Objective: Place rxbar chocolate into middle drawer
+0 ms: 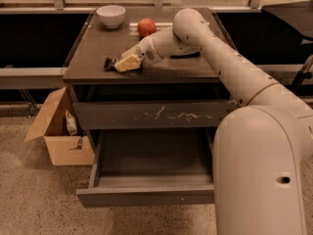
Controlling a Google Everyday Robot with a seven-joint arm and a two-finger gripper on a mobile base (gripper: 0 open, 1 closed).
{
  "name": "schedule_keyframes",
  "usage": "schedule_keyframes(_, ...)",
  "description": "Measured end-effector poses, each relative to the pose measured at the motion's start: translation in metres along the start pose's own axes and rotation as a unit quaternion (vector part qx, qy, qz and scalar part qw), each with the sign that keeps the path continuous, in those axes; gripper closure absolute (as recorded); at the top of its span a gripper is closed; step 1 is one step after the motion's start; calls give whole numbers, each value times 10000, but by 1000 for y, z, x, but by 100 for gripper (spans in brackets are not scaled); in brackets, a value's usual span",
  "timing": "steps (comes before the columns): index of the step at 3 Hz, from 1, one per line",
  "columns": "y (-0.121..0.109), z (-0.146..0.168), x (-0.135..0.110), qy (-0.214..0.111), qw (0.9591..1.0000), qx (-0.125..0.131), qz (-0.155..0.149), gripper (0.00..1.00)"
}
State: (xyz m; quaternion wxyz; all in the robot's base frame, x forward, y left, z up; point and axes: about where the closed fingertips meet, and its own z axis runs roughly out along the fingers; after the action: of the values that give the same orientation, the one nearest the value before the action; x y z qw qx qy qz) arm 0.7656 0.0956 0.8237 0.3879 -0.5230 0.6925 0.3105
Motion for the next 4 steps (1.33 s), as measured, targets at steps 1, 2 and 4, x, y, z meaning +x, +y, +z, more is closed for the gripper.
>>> schedule_keyframes(1,3,2,1,64,10000,-44,41,92)
schedule_keyframes(2,3,0,-2,62,10000,-47,39,100)
schedule_keyframes(4,54,-36,-73,-239,9967,-197,-753,100)
